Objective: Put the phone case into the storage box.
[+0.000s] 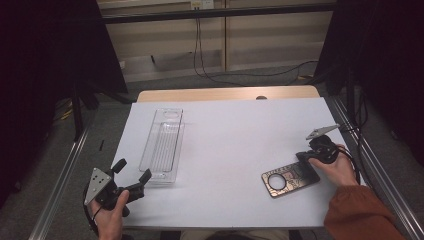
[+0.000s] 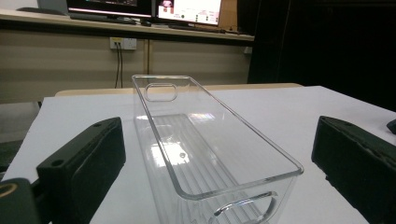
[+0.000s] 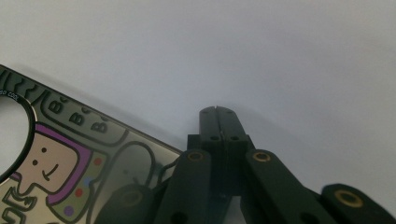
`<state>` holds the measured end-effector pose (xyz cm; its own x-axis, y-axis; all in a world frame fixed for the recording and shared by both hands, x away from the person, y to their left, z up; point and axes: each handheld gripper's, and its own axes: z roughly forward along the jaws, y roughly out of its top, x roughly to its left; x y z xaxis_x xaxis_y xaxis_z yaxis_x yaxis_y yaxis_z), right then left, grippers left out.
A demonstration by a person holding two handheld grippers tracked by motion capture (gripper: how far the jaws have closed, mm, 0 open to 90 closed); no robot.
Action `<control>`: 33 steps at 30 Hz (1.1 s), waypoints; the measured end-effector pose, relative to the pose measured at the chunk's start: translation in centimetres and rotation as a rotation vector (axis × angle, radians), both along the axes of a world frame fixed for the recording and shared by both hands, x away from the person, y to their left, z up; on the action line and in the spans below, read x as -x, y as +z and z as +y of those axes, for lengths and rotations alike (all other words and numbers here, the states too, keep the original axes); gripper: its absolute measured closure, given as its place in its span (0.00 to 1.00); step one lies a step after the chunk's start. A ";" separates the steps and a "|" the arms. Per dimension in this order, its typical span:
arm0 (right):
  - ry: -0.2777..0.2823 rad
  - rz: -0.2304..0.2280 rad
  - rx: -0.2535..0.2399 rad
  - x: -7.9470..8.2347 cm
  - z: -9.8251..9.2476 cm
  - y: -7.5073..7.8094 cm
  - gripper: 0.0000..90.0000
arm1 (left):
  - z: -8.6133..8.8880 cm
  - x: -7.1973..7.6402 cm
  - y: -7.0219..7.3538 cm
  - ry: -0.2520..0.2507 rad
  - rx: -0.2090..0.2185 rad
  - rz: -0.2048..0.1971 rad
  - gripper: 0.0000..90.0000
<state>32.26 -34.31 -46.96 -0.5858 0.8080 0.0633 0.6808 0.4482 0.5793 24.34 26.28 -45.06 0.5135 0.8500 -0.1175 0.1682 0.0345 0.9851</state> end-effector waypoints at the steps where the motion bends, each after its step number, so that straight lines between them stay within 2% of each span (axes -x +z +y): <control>1: 0.004 -0.004 -0.007 0.1 -0.1 0.0 1.00 | 0.0 0.0 0.0 0.006 -0.005 0.003 0.03; 2: -0.004 0.009 -0.013 0.2 -0.1 0.0 1.00 | 0.0 0.0 0.0 0.006 -0.006 0.001 0.03; 5: -0.007 0.009 -0.015 0.7 -0.3 0.0 1.00 | 0.0 0.0 0.0 0.004 -0.005 0.000 0.03; 6: 0.009 0.001 -0.013 0.7 -0.4 0.0 1.00 | -0.1 0.0 0.1 0.004 -0.003 -0.001 0.03; 8: 0.005 0.004 0.004 1.1 -0.4 0.1 1.00 | -0.1 -0.1 0.0 0.000 -0.002 -0.003 0.03; 10: 0.001 0.005 -0.024 1.4 -0.5 0.0 1.00 | -0.1 -0.1 0.0 0.001 -0.002 -0.002 0.03; 15: 0.000 0.002 -0.036 2.1 -0.9 -0.1 1.00 | -0.1 -0.1 0.0 0.001 -0.003 0.000 0.03; 20: -0.001 0.007 -0.013 3.2 -0.8 0.1 1.00 | -0.1 -0.1 0.0 0.003 -0.010 0.003 0.03; 22: -0.003 -0.002 -0.029 3.5 -0.9 0.0 1.00 | -0.2 -0.2 0.0 0.003 -0.004 0.002 0.03; 23: -0.010 0.010 -0.032 3.6 -1.0 0.1 1.00 | -0.2 -0.2 0.0 0.000 -0.009 0.002 0.03; 27: -0.017 -0.043 -0.036 3.7 -1.1 0.2 1.00 | -0.3 -0.2 0.0 -0.002 -0.010 0.004 0.03; 28: -0.017 -0.043 -0.036 3.7 -1.1 0.2 1.00 | -0.3 -0.2 0.0 -0.002 -0.009 0.004 0.03; 31: 0.007 -0.078 -0.064 4.0 -0.9 0.7 1.00 | -0.3 -0.2 0.0 -0.001 -0.003 0.004 0.03; 32: 0.041 -0.086 -0.091 4.5 -0.4 1.1 1.00 | -0.3 -0.2 0.0 0.000 -0.005 0.004 0.03; 33: 0.041 -0.086 -0.091 4.5 -0.4 1.1 1.00 | -0.3 -0.2 0.0 -0.001 -0.001 0.004 0.03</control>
